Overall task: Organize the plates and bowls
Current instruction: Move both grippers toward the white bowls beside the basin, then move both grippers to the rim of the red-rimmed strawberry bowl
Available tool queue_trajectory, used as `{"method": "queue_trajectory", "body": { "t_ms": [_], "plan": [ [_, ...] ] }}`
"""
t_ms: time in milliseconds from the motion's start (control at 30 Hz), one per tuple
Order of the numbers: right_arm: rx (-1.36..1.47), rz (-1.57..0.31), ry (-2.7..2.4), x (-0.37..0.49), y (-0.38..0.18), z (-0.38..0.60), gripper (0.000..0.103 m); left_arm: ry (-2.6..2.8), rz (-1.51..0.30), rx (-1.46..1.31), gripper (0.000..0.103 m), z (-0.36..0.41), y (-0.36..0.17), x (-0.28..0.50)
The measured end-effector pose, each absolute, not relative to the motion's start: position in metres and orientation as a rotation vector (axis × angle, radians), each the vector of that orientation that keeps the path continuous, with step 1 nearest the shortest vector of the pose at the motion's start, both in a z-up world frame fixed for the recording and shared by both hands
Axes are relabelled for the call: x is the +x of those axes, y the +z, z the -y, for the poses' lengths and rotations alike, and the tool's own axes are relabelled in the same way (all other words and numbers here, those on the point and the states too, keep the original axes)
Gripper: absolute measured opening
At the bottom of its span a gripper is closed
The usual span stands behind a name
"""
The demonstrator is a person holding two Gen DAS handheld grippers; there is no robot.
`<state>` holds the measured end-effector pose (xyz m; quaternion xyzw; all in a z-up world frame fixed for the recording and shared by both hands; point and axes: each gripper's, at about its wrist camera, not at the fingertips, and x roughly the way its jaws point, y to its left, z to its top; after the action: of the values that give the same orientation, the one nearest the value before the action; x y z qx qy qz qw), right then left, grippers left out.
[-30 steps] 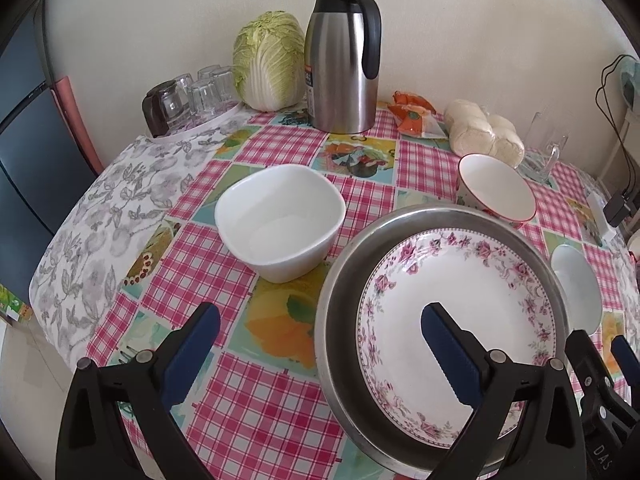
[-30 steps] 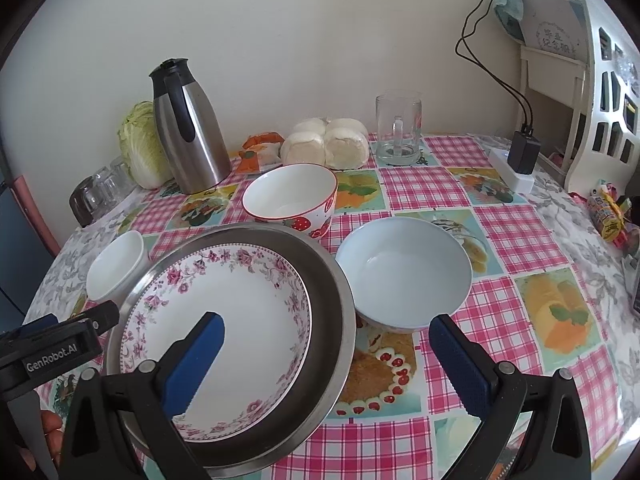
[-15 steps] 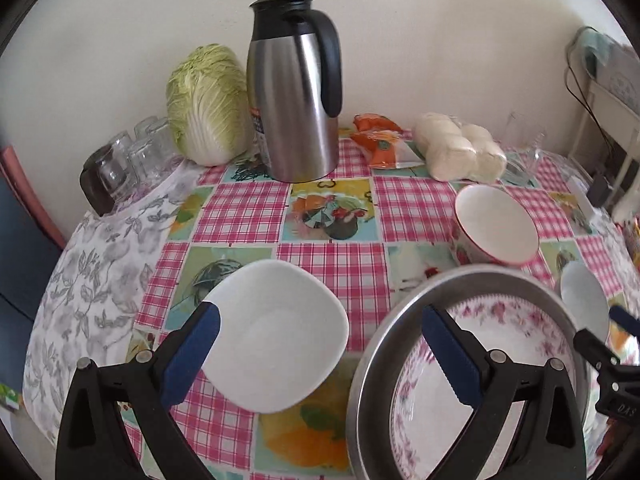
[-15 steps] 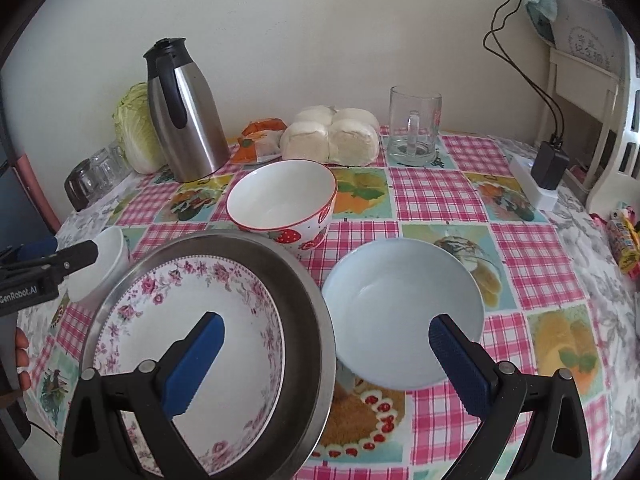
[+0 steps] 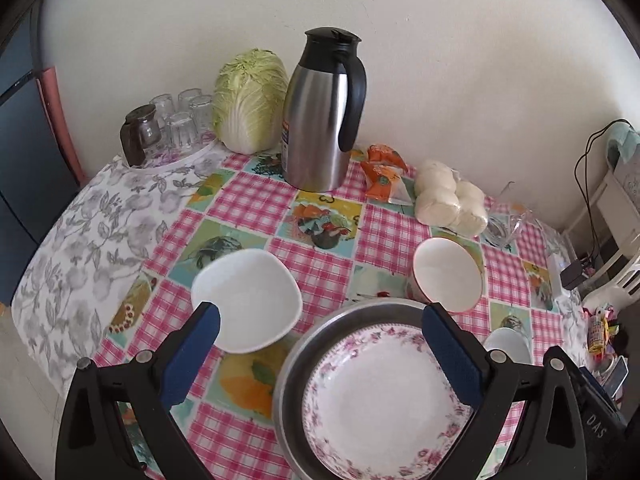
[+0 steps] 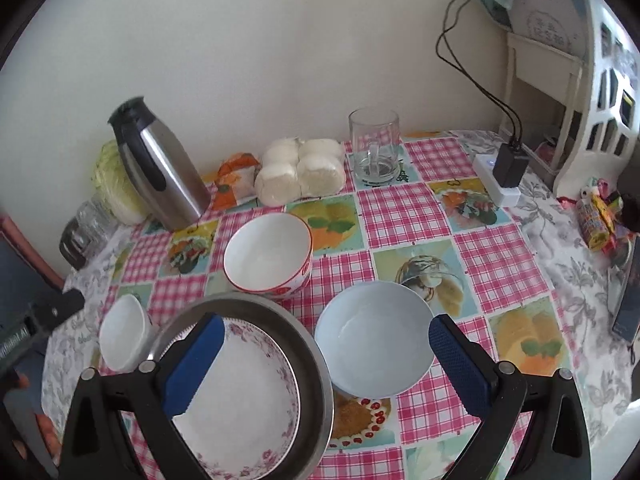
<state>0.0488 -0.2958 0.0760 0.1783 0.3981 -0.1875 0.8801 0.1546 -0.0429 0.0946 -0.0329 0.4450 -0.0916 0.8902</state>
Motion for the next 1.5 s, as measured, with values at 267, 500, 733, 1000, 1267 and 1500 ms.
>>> {"method": "queue_trajectory", "body": {
  "t_ms": [267, 500, 733, 1000, 1267, 1500],
  "plan": [
    [0.498, -0.832, -0.389, 0.079, 0.061, 0.324, 0.103, -0.217, -0.960, -0.095, 0.101, 0.071, 0.065, 0.188],
    [0.571, -0.856, -0.416, 0.126, 0.041, 0.364, 0.103, -0.245, -1.050, -0.104, 0.101, 0.095, 0.050, 0.244],
    [0.514, -0.898, -0.392, 0.166, 0.020, 0.371, 0.103, -0.273, -1.093, -0.147, 0.101, 0.119, 0.026, 0.283],
    [0.504, -0.987, -0.339, 0.197, -0.023, 0.361, 0.085, -0.346, -1.172, -0.098, 0.081, 0.147, -0.015, 0.300],
    [0.437, -1.069, -0.286, 0.207, -0.043, 0.345, 0.067, -0.388, -1.234, -0.040, 0.063, 0.165, -0.039, 0.293],
    [0.446, -1.118, -0.272, 0.209, -0.057, 0.346, 0.060, -0.408, -1.259, -0.008, 0.050, 0.173, -0.049, 0.289]
  ]
}}
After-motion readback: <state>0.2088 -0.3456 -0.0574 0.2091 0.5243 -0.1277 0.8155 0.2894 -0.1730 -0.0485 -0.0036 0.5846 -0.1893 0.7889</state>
